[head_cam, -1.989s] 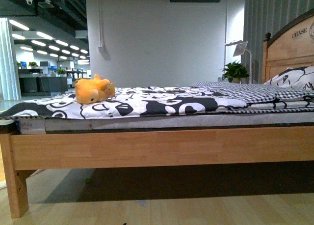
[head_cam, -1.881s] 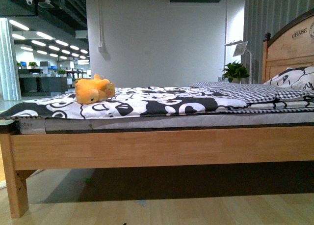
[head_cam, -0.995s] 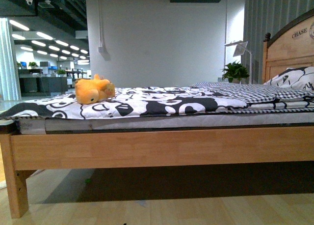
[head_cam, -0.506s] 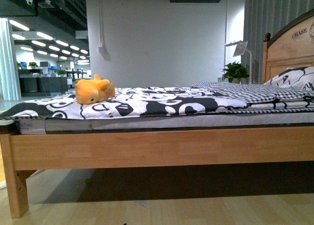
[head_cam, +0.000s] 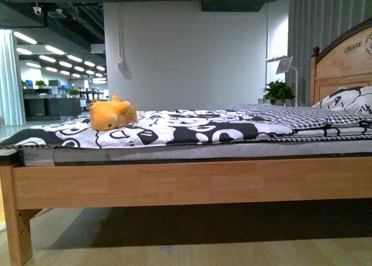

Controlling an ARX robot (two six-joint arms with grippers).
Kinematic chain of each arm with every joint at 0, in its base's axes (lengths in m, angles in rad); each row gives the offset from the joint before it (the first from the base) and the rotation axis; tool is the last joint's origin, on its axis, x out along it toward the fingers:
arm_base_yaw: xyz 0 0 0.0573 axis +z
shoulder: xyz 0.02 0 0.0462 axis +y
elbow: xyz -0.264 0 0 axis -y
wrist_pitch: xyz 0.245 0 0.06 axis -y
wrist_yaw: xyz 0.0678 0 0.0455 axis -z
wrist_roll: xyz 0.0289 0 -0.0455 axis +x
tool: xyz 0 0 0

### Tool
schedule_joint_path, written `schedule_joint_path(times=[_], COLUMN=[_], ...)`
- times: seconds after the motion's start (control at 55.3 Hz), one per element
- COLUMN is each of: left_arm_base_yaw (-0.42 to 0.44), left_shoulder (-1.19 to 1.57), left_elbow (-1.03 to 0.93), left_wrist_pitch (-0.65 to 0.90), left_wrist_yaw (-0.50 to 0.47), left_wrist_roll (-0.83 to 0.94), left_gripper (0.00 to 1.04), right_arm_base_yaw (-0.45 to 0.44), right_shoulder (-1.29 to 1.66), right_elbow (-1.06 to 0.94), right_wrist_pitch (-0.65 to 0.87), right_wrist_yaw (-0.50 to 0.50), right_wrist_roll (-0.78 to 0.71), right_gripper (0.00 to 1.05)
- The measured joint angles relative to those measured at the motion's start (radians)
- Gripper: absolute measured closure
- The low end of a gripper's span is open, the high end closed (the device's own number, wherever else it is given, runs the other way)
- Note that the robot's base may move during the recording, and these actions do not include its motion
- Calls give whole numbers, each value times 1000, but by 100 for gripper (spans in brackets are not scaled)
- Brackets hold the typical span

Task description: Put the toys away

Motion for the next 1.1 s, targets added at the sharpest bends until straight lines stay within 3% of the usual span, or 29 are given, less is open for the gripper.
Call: schedule_joint_path(times=[1.103], left_arm_base_yaw=[0], left_shoulder=[-1], left_elbow=[0], left_wrist_pitch=[0], left_wrist_yaw=[0], left_wrist_roll=[0], left_gripper=[6], right_arm_base_yaw=[0], right_shoulder=[0], right_elbow=[0], right_wrist_pitch=[0], right_wrist_yaw=[-1], right_wrist_roll=[0], right_gripper=[7])
